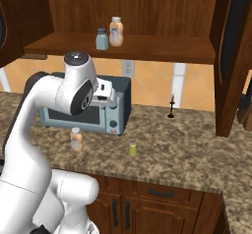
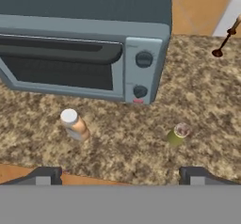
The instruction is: Put the shaker and condiment bottle from the counter next to their counterparts in the cabinet.
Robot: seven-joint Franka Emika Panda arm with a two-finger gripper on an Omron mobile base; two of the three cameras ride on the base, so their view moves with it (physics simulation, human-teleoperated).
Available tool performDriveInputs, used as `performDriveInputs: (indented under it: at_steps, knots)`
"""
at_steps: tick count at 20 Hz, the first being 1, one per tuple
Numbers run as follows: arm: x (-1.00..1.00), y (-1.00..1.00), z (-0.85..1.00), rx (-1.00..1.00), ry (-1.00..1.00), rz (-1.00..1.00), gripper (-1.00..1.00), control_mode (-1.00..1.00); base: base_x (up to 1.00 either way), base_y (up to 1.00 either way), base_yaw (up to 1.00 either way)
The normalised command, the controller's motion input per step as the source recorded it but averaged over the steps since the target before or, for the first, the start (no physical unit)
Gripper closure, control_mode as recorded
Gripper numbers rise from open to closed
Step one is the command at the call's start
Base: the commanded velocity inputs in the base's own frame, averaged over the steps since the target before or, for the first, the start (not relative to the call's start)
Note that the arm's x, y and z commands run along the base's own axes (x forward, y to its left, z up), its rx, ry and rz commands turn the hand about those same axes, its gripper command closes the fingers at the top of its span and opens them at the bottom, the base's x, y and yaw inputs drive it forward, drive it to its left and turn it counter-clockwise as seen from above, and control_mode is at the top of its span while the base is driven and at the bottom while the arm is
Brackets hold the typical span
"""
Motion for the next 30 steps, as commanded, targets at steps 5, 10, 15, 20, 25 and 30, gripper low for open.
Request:
performDriveInputs:
  at_steps: [5, 10, 15, 20, 25, 30]
  knots:
    - [-0.04, -0.49, -0.20, 0.00, -0.06, 0.13, -1.00, -1.00, 0.00, 0.00, 0.00]
    - [0.00, -0.45, -0.18, 0.00, -0.05, 0.13, -1.00, -1.00, 0.00, 0.00, 0.00]
    - [0.00, -0.28, -0.28, 0.00, -0.05, 0.09, -1.00, -1.00, 0.00, 0.00, 0.00]
    - [0.00, -0.37, -0.34, 0.03, -0.02, 0.14, -1.00, -1.00, 0.00, 0.00, 0.00]
    - [0.00, -0.44, -0.50, 0.00, -0.09, 0.13, -1.00, -1.00, 0.00, 0.00, 0.00]
    - [0.02, -0.40, -0.56, 0.00, -0.13, 0.13, -1.00, -1.00, 0.00, 0.00, 0.00]
